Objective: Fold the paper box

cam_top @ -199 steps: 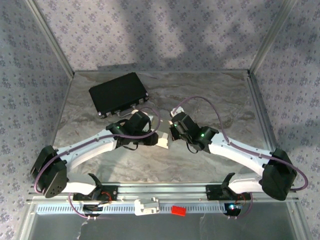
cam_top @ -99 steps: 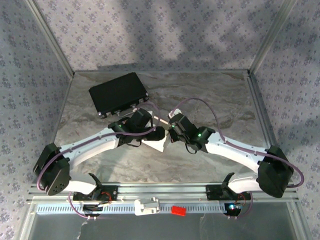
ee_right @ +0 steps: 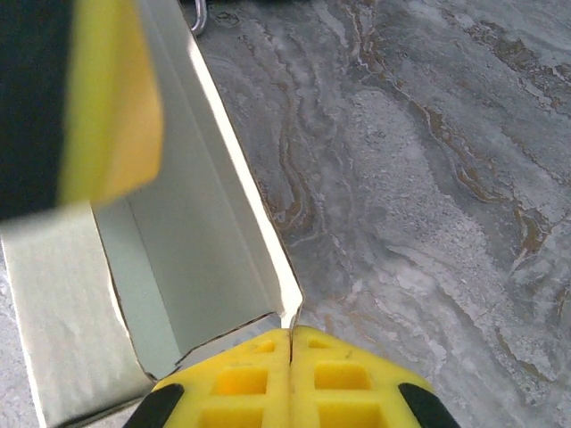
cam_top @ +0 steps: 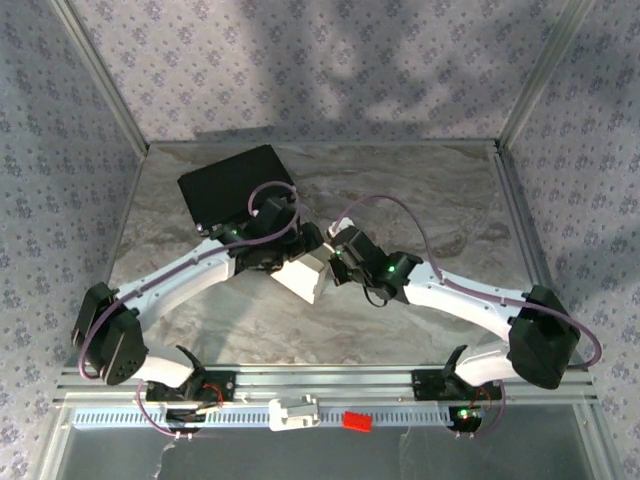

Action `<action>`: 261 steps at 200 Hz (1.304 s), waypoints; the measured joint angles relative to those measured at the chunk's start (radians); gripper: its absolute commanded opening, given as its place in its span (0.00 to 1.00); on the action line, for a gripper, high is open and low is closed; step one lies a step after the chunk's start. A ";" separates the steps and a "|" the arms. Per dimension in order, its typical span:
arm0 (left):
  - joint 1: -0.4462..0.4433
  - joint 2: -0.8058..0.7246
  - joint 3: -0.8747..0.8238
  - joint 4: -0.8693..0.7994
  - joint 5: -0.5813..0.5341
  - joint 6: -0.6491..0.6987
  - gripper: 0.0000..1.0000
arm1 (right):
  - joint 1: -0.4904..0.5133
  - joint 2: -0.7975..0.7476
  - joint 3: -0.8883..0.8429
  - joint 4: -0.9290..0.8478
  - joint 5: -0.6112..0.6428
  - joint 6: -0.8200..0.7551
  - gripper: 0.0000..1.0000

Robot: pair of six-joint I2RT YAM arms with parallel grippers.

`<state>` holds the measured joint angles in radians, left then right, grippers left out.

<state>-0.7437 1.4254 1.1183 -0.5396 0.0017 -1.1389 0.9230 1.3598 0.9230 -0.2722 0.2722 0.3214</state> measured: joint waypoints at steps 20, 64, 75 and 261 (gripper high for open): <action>0.016 0.032 0.053 -0.062 -0.013 -0.064 1.00 | 0.011 0.008 0.014 0.000 0.000 -0.004 0.00; 0.029 0.090 0.128 -0.200 -0.014 -0.153 1.00 | 0.028 0.023 0.049 0.003 -0.001 -0.026 0.00; 0.033 0.097 0.134 -0.206 -0.014 -0.162 1.00 | 0.035 0.031 0.058 0.003 0.000 -0.034 0.00; 0.074 0.143 0.128 -0.241 0.008 -0.239 0.59 | 0.101 0.086 0.100 0.008 0.002 -0.079 0.00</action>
<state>-0.6693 1.5688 1.2461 -0.7811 0.0097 -1.3777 1.0237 1.4456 1.0229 -0.2646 0.2745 0.2424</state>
